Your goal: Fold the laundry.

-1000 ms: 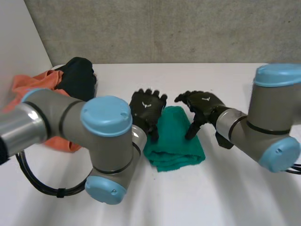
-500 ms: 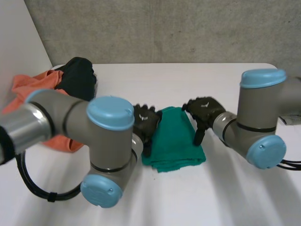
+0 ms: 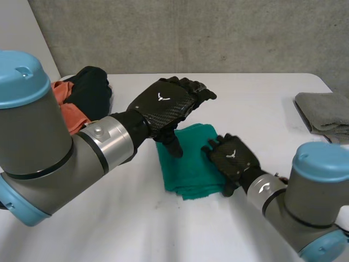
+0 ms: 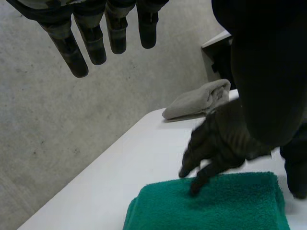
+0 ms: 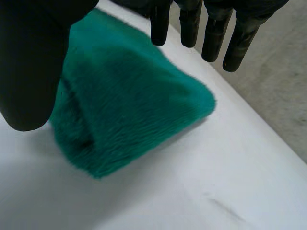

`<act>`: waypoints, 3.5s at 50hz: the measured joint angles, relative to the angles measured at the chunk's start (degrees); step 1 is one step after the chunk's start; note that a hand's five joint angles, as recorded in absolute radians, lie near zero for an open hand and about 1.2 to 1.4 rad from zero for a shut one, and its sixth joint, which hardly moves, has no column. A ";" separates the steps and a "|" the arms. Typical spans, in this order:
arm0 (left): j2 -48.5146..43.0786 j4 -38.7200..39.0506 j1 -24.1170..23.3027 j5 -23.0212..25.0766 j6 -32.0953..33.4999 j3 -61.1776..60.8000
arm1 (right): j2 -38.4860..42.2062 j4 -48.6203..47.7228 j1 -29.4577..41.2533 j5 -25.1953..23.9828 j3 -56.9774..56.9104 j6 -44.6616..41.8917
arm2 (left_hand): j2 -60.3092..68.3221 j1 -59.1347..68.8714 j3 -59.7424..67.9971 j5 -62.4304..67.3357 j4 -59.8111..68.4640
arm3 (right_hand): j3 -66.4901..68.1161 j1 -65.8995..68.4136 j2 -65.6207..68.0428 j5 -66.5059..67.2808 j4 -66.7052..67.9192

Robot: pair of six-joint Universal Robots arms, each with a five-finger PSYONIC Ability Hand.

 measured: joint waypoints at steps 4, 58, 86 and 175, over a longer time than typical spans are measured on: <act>0.20 0.04 0.13 0.28 -0.12 -0.17 | 3.11 -2.68 0.64 0.09 -0.48 -0.48 | 0.00 0.05 0.00 0.00 0.00 | 0.00 0.00 0.00 0.00 0.00; 0.05 0.18 0.85 -0.28 -0.13 -0.01 | 5.89 -1.65 -7.65 -2.88 -14.72 3.17 | 0.00 0.05 0.00 0.00 0.00 | 48.36 40.61 47.76 28.11 47.05; -0.41 0.18 1.11 -0.26 -0.22 -0.23 | 7.97 2.36 -11.90 -14.35 -12.54 -12.92 | 0.00 0.05 0.00 0.00 0.00 | 12.18 10.69 12.15 9.92 10.44; -0.21 0.36 1.61 -0.25 -0.21 -0.22 | 24.50 -13.85 -48.03 -23.50 -35.02 -5.16 | 0.00 0.05 0.00 0.00 0.00 | 48.67 36.18 46.66 46.70 47.42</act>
